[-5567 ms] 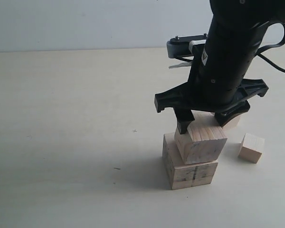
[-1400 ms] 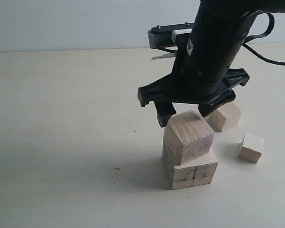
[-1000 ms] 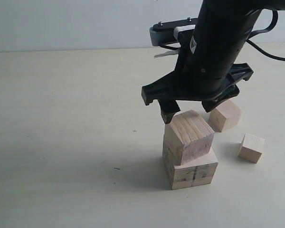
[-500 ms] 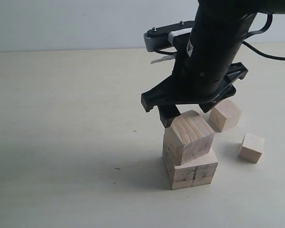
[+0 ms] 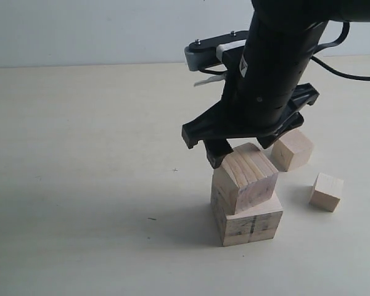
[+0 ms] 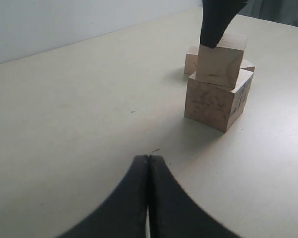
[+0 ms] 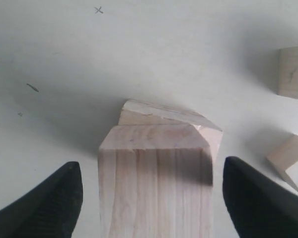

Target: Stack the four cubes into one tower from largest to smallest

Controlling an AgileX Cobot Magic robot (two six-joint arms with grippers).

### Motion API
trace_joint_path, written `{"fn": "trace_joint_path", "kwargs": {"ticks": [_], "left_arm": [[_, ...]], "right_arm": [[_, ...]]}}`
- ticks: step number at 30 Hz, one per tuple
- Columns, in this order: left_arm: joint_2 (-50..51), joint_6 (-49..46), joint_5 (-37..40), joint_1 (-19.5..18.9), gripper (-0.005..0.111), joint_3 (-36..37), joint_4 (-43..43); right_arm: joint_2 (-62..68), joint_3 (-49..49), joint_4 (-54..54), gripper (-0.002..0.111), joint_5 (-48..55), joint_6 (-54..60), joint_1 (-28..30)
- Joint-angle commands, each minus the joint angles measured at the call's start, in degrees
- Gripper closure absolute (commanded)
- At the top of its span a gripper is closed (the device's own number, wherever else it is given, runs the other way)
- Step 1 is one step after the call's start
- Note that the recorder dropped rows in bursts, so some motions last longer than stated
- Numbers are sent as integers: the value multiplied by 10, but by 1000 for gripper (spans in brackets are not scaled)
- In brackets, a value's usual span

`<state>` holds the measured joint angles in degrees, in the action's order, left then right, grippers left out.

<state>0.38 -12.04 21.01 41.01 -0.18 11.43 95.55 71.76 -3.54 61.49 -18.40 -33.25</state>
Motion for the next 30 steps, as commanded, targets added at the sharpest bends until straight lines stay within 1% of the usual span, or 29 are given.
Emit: {"fn": "trace_joint_path", "kwargs": {"ticks": [1,6,9,11,15,17,23,26,30], "left_arm": [[-4,0,-3,-1,107,2,-2],[-4,0,-3,-1,107,2,-2],[-4,0,-3,-1,107,2,-2],[-4,0,-3,-1,107,2,-2],[-4,0,-3,-1,107,2,-2],[-4,0,-3,-1,107,2,-2],[-4,0,-3,-1,107,2,-2],[-4,0,-3,-1,107,2,-2],[-4,0,-3,-1,107,2,-2]], "right_arm": [[11,1,-4,35,2,2,0],[12,1,-3,35,2,2,0],[12,1,0,39,2,-2,0],[12,1,0,45,2,-9,0],[12,1,3,62,3,-29,0],[12,1,7,68,3,-45,0],[12,1,4,69,13,-75,0],[12,1,-13,72,17,-104,0],[12,1,-16,73,18,-108,0]]}}
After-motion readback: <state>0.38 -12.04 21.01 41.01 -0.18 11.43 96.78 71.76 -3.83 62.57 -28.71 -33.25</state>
